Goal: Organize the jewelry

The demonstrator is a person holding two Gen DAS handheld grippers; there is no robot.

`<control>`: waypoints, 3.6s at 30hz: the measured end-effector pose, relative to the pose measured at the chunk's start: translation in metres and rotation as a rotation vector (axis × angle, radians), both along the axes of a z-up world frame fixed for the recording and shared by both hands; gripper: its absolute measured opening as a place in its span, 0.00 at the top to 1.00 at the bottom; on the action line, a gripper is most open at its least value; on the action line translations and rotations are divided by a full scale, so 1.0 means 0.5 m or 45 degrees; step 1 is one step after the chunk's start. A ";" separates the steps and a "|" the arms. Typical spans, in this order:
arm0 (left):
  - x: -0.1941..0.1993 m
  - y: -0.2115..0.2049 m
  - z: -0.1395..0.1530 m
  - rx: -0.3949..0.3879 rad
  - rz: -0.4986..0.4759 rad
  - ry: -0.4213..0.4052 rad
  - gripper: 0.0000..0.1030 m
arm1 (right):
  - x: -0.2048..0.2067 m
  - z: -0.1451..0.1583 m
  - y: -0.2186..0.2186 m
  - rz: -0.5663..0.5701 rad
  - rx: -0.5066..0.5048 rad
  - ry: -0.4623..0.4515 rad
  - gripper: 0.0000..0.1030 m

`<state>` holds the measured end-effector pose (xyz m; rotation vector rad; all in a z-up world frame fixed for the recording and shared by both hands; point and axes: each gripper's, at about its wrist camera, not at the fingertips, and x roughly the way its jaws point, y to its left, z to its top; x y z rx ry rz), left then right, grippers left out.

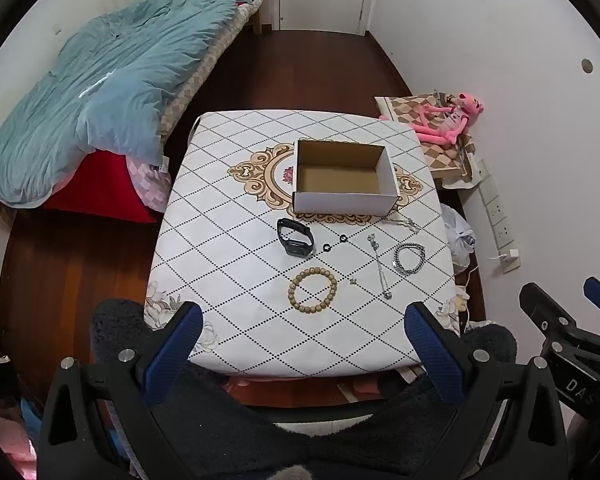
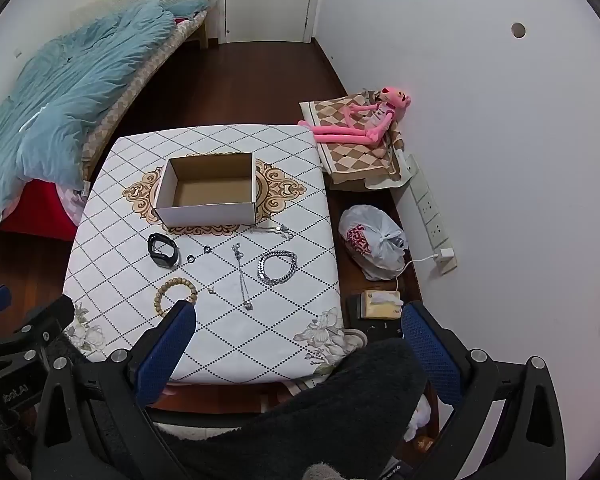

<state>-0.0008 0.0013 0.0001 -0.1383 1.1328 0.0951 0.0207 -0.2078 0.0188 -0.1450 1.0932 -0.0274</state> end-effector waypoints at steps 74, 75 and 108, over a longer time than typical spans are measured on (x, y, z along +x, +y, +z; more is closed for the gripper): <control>0.012 -0.027 0.036 0.017 -0.018 -0.033 0.00 | -0.002 0.035 -0.015 -0.001 0.007 -0.046 0.00; 0.009 -0.025 0.036 0.017 -0.016 -0.035 0.00 | -0.002 0.035 -0.014 0.001 0.003 -0.048 0.00; 0.102 0.026 -0.087 0.141 0.106 0.009 0.00 | 0.081 -0.076 -0.041 -0.097 0.027 0.029 0.00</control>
